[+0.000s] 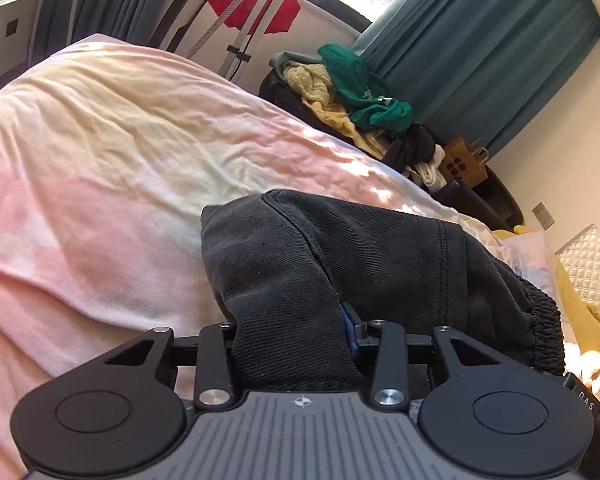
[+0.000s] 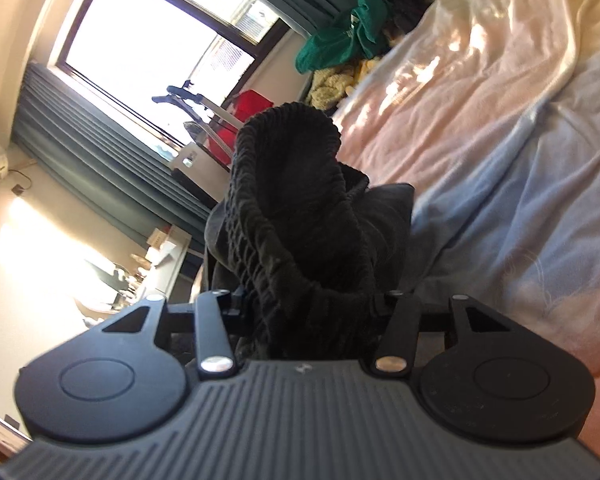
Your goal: Fold clothes
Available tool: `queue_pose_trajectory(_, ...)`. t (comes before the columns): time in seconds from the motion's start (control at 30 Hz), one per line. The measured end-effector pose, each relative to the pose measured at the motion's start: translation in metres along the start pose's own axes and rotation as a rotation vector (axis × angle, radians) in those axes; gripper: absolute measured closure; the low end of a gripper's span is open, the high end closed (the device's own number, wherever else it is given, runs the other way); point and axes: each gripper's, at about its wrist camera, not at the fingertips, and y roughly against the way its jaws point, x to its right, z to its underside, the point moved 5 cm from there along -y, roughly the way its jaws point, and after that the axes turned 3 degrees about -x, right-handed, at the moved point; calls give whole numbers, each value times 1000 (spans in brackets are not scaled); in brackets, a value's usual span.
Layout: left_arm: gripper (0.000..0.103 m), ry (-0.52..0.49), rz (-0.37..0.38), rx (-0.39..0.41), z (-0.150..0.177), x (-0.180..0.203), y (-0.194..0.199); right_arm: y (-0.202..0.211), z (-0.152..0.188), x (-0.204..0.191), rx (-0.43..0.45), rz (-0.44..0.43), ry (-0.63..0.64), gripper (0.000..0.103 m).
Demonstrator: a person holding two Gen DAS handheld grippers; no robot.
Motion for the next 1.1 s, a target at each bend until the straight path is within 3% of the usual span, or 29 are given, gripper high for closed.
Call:
queue_pose_trajectory(0.3,64,-94,55,75,-36,110,7,46,-75,-6,192,-120,2,52)
queue_pose_trajectory(0.43,64,-125,109,129,-60,163,-35,55,-117,9,292,-132,19,52)
queue_pose_trajectory(0.6,64,-184,188,163,-78,225,-105,54,-164,56,378,-86,-11,52)
queue_pose_trajectory(0.77,64,-228,237,104,-73,260,-189,54,-185,106,476,-26,-6,52)
queue_pose_trajectory(0.87,62,-290,191,43,-53,263,-246,39,-177,155,506,13,-73,52)
queue_pose_trajectory(0.93,59,-336,111,-41,-32,255,-285,22,-162,195,469,78,-181,51)
queue_pose_trajectory(0.97,53,-356,60,-60,-22,251,-298,15,-153,211,432,121,-210,50)
queue_pose_trajectory(1.03,47,-411,14,-48,-7,247,-309,9,-141,227,392,159,-225,49)
queue_pose_trajectory(1.1,44,-396,36,-31,-7,242,-306,9,-136,229,380,154,-204,46)
